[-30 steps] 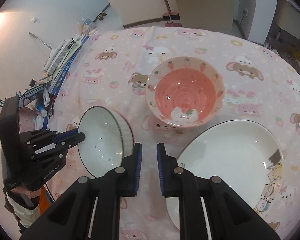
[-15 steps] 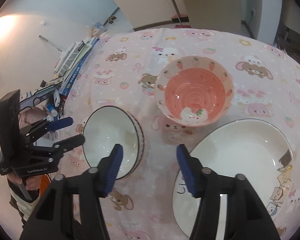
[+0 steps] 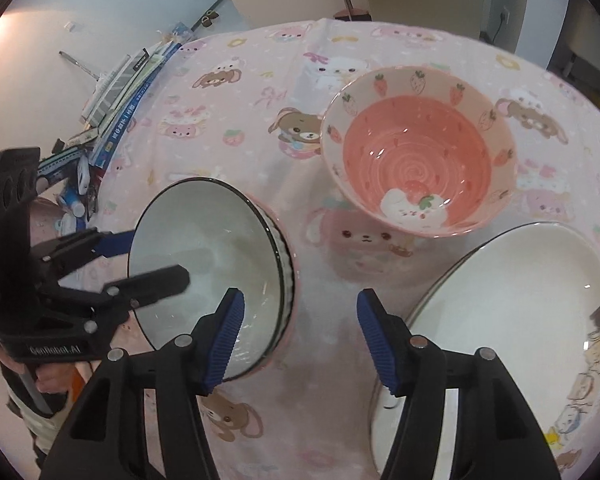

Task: Organize plates and bowls
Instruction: 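Move both grippers to the other pink strawberry bowl's rim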

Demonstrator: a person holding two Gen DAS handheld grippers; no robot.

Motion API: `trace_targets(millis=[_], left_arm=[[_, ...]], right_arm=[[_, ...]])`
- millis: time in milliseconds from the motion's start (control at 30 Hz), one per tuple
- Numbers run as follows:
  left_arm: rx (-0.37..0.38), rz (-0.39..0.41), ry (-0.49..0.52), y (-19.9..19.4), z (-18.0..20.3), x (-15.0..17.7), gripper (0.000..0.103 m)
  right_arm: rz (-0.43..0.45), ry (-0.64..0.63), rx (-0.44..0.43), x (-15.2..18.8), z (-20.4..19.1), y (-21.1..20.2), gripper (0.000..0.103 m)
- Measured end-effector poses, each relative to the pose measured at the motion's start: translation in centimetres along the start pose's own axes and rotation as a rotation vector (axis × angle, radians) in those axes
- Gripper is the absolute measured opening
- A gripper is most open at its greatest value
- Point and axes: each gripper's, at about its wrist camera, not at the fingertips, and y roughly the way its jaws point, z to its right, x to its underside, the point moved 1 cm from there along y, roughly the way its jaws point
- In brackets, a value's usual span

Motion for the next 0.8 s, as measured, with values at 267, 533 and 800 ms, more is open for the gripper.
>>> trace_targets(millis=[267,533,800], left_arm=[[-0.003,-0.018,0.0,1.4,-0.1,0.0,0.069],[0.004,0.11,-0.022,-3.6,-1.1,-0.5,0.069],[-0.041,0.169,0.047,-5.2,2.9,-3.1,0.074]], right_arm=[[0.01,-0.029,0.014,-0.3,-0.3,0.4,0.062],[0.124,0.037,0.0,-1.5,3.4,-6.5,0.062],[0.268,0.068,0.083,-2.2,5.8,-12.5,0.062]])
